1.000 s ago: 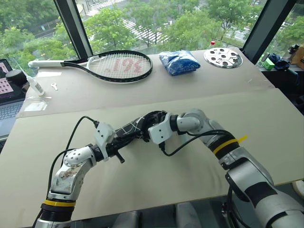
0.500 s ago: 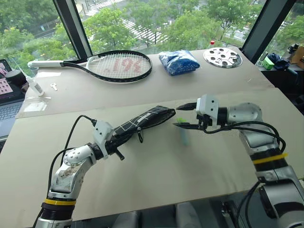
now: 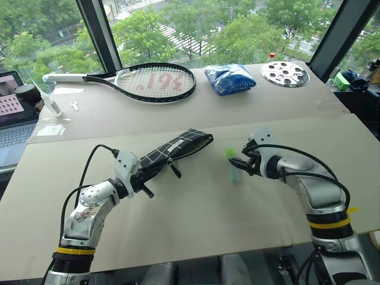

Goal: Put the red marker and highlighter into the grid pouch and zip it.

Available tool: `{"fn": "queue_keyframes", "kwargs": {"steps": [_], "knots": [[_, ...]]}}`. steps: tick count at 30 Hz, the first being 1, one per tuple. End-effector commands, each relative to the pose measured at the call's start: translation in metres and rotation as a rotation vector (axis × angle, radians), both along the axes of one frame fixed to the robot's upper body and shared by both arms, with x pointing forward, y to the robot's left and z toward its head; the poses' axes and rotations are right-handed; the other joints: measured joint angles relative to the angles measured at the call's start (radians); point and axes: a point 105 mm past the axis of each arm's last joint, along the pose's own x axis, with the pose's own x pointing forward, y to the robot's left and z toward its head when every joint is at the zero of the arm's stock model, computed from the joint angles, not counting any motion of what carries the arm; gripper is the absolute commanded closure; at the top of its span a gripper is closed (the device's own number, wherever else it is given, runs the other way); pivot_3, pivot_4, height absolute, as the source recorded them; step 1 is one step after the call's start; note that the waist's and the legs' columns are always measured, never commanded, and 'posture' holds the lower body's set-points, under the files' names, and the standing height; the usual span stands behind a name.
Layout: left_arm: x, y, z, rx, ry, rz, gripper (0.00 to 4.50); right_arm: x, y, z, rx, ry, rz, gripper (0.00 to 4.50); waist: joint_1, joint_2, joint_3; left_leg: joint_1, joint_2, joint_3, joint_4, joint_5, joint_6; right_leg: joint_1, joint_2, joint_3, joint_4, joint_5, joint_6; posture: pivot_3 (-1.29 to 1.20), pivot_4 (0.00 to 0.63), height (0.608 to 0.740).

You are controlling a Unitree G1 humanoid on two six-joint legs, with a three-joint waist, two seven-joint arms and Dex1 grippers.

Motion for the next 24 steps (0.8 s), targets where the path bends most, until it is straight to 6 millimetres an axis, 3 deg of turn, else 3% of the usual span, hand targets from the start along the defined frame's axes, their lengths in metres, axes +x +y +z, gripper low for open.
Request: {"fn": "queue_keyframes", "kwargs": {"steps": [1, 7, 12, 19, 24], "knots": [[0.0, 0.0, 0.007, -0.002, -0.038, 0.005, 4.5, -0.005, 0.004, 0.005, 0.007, -0.011, -0.015, 1.47, 0.0, 0.0, 0.0, 0.0, 0.0, 0.0, 0.0, 0.0, 0.0, 0.0, 0.0, 0.0, 0.0, 0.0, 0.0, 0.0, 0.15, 0.74], [-0.001, 0.001, 0.006, -0.007, -0.035, 0.013, 4.5, -0.017, 0.02, -0.006, -0.018, 0.021, 0.042, 1.47, 0.0, 0.0, 0.0, 0.0, 0.0, 0.0, 0.0, 0.0, 0.0, 0.0, 0.0, 0.0, 0.0, 0.0, 0.0, 0.0, 0.15, 0.74], [-0.002, -0.001, 0.006, -0.013, -0.035, 0.016, 4.5, -0.03, 0.03, -0.029, -0.101, 0.042, 0.104, 1.47, -0.001, 0.0, 0.0, 0.001, 0.0, 0.0, 0.0, 0.0, 0.0, 0.001, 0.0, 0.0, 0.0, 0.0, 0.0, 0.0, 0.15, 0.74], [-0.004, 0.001, 0.005, -0.013, -0.034, 0.025, 4.5, -0.02, 0.012, -0.035, -0.229, -0.026, 0.117, 3.48, -0.001, -0.003, -0.002, 0.002, 0.0, 0.0, 0.0, 0.0, 0.0, 0.002, 0.0, 0.0, 0.0, 0.0, 0.0, 0.0, 0.15, 0.74], [-0.005, 0.001, 0.005, -0.012, -0.033, 0.018, 4.5, 0.002, 0.005, -0.011, -0.24, -0.139, 0.111, 3.47, 0.001, -0.004, -0.003, 0.003, 0.0, 0.0, 0.0, 0.0, 0.0, 0.004, 0.0, 0.0, -0.005, 0.001, 0.0, 0.0, 0.15, 0.74]]}}
